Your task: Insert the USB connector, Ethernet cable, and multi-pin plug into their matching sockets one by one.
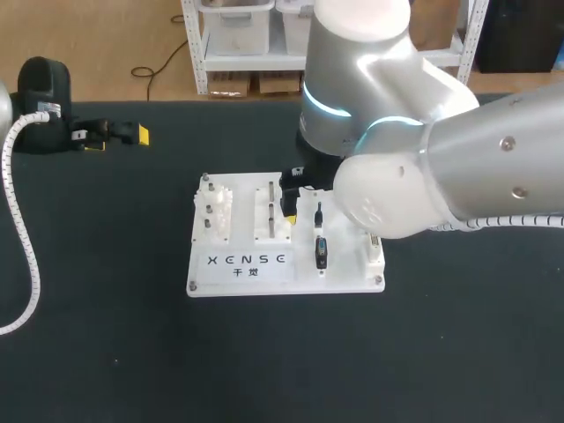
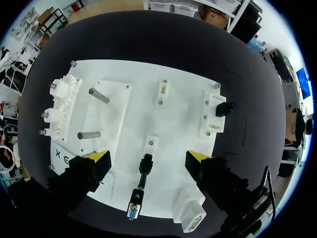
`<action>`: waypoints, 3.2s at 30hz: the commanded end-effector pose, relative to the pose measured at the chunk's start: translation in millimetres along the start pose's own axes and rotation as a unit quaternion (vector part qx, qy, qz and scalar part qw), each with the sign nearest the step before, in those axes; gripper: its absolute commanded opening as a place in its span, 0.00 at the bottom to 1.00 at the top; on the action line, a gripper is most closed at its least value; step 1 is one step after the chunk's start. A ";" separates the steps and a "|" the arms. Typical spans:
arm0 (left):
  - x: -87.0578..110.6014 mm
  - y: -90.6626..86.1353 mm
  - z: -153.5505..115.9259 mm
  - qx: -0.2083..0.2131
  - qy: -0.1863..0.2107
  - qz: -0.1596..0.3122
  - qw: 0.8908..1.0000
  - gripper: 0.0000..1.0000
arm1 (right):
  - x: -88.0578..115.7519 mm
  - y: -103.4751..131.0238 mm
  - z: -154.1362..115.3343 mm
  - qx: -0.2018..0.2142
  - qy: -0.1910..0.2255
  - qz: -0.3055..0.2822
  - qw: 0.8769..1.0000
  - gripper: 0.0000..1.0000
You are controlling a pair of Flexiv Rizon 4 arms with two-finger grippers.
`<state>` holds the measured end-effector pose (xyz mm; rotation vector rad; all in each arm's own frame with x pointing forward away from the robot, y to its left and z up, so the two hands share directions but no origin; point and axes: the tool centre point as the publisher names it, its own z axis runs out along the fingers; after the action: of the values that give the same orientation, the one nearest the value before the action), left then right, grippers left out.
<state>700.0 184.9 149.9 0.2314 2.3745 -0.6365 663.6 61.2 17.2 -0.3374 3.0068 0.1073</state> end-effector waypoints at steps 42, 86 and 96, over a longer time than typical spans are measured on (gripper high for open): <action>0.0 0.0 0.0 0.000 0.000 0.000 1.000 1.00 | 3.5 -0.1 1.4 0.011 0.001 0.018 1.000 0.40; 0.0 0.0 0.0 0.000 0.000 0.000 1.000 1.00 | -0.4 -6.9 -23.8 0.016 -0.030 0.021 0.999 0.00; 0.0 0.0 0.0 0.000 0.000 0.000 1.000 1.00 | 4.8 -36.9 -30.4 0.020 -0.035 0.045 0.998 0.00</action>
<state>700.0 184.9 149.9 0.2314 2.3745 -0.6365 670.5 32.6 43.0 -0.1974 2.9740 0.0485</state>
